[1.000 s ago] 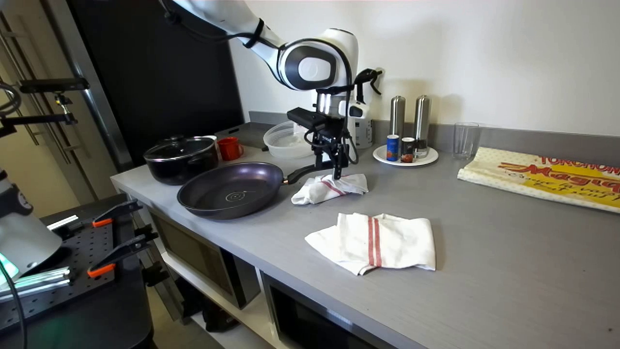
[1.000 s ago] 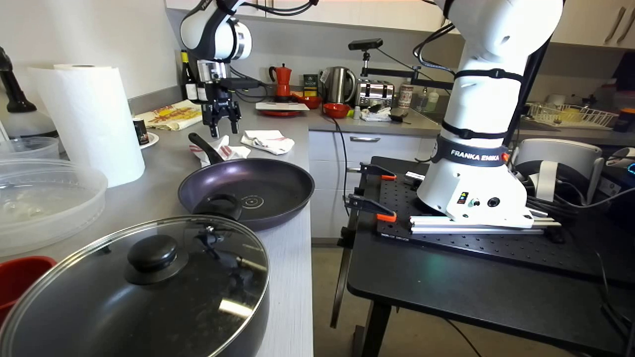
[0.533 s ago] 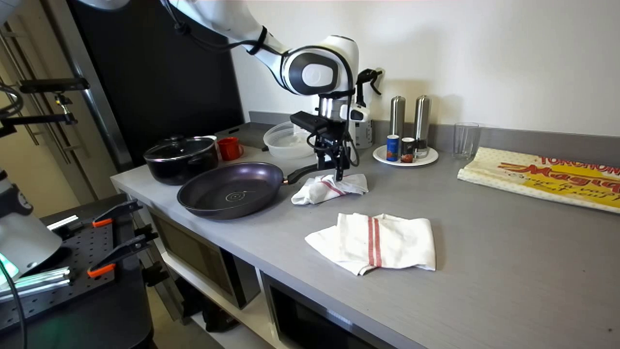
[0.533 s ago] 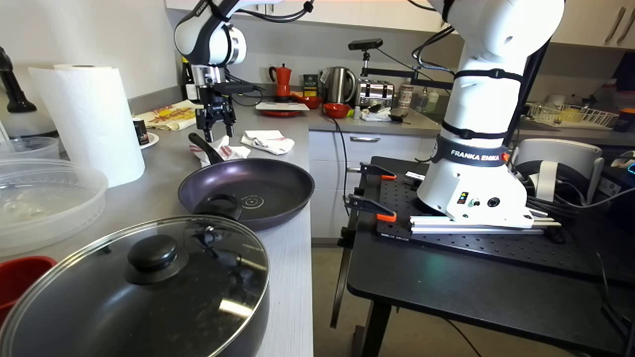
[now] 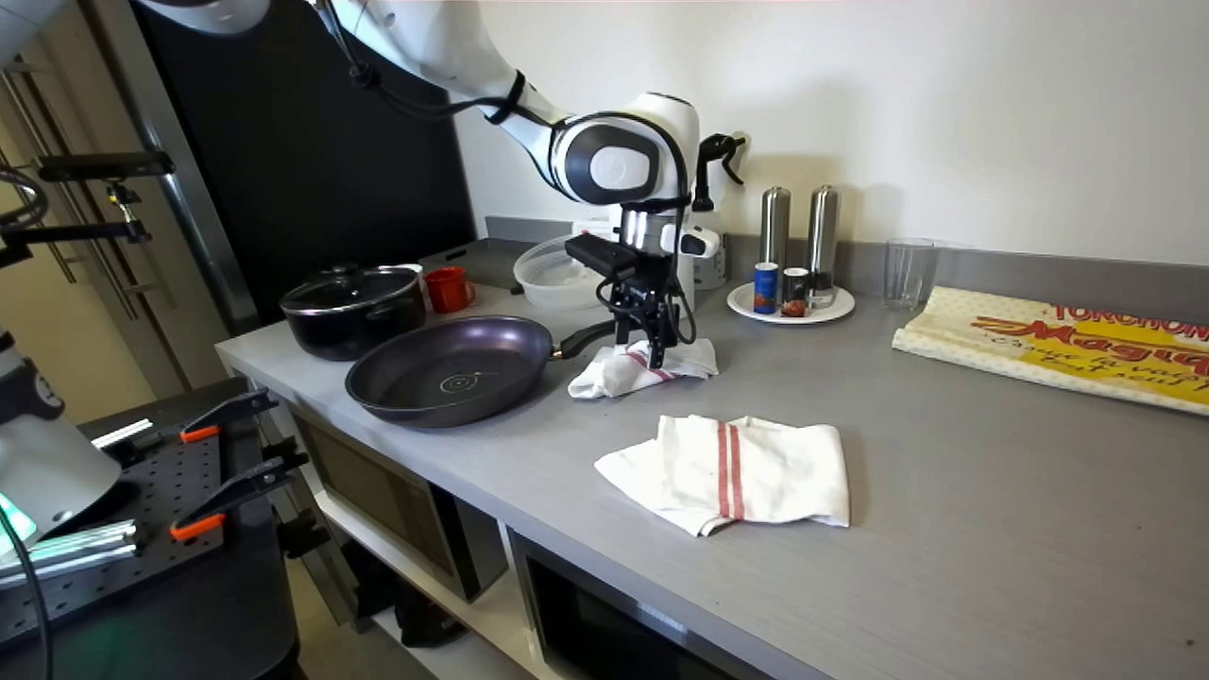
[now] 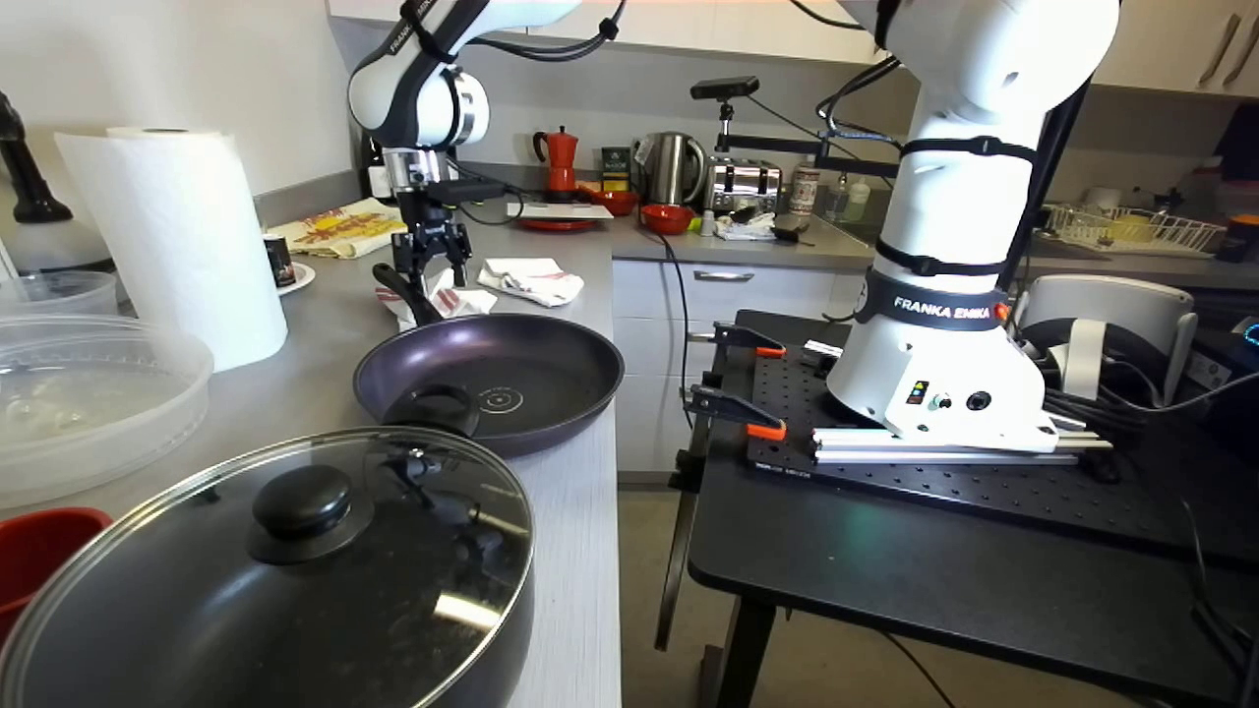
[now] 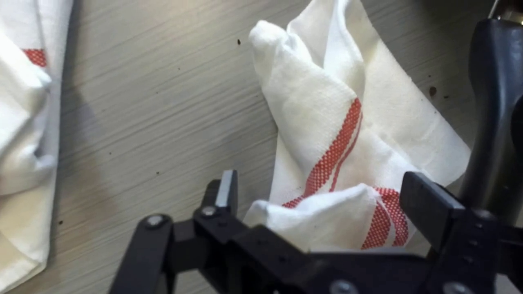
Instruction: Use the towel to wipe the black pan.
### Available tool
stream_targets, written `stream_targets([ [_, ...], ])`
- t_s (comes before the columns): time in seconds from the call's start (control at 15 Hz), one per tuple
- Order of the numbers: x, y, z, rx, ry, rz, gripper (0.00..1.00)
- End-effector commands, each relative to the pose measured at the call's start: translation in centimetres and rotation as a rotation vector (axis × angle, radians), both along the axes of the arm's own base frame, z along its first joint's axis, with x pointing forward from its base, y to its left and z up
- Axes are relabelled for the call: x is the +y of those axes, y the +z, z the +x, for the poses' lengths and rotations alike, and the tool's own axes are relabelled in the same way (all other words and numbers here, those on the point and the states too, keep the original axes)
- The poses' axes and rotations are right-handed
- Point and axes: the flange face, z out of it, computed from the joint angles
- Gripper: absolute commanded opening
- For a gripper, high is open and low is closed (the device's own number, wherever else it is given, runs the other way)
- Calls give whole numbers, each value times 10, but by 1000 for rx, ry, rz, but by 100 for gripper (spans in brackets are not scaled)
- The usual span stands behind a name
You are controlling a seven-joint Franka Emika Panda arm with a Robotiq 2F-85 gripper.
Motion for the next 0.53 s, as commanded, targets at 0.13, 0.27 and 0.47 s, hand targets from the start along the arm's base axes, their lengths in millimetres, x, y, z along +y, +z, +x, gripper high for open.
stream_targets([
  [0.13,5,-18,6,18,-9,-5,100],
  [0.27,4,-20,7,15,-12,-4,76],
  [0.47,3,-17,9,6,-10,-2,56],
])
